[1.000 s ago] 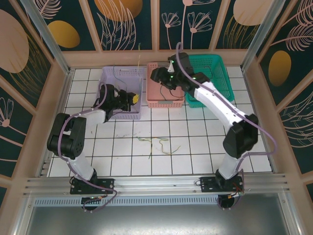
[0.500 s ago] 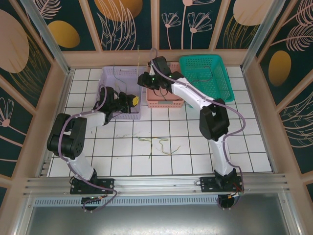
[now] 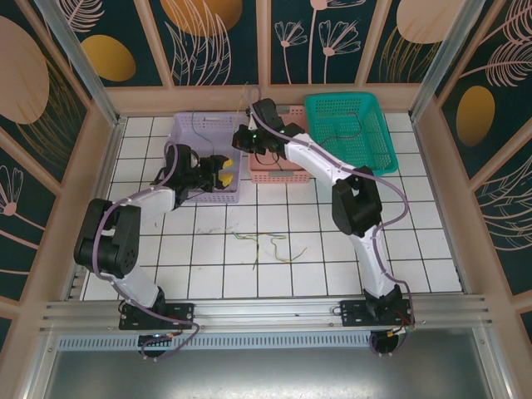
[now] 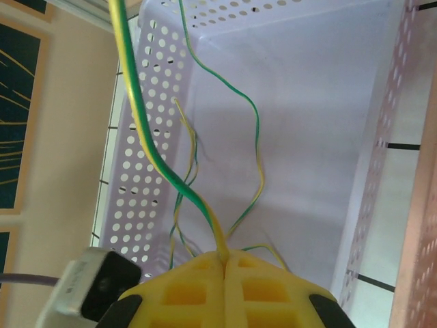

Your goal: Untangle the cables

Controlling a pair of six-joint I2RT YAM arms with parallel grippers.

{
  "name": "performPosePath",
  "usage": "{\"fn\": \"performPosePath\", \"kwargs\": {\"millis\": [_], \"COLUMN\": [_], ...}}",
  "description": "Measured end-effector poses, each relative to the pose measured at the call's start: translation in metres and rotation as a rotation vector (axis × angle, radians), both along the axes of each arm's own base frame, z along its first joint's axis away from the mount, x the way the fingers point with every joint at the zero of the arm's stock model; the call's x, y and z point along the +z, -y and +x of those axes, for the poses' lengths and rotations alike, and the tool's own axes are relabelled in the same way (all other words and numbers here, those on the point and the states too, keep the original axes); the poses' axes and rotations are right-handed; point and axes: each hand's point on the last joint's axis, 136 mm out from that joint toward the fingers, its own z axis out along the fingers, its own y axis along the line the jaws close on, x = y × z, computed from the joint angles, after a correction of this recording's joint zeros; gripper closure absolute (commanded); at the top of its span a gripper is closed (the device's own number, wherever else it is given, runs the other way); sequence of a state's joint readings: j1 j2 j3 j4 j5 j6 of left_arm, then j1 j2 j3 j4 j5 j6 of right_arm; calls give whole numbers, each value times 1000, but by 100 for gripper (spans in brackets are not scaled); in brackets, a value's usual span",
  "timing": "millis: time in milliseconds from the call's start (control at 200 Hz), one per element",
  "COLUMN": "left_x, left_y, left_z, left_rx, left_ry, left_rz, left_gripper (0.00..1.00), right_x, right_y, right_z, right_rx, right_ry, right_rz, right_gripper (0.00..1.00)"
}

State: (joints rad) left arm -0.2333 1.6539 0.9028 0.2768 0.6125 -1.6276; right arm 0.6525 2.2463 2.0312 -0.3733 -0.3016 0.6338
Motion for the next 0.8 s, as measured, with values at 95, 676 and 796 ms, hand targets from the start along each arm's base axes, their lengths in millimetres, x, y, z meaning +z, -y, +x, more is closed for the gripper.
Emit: {"fn": "performPosePath", "kwargs": {"millis": [95, 676, 796], "left_x": [19, 75, 69], "left_y": [-11, -30, -27], "left_z": [3, 19, 10], "left_rx": [23, -3, -41], "left_ry": [18, 103, 76], "left_rz": [104, 244, 246], "left_gripper": [47, 37, 39], "right_x": [-4, -55, -59], "right_y": [-6, -24, -23], "right_z": [2, -4, -7], "right_rx": [1, 11, 13], "right_ry": [1, -72, -82], "right_rz": [-6, -122, -134], "right_gripper": [100, 100, 100]}}
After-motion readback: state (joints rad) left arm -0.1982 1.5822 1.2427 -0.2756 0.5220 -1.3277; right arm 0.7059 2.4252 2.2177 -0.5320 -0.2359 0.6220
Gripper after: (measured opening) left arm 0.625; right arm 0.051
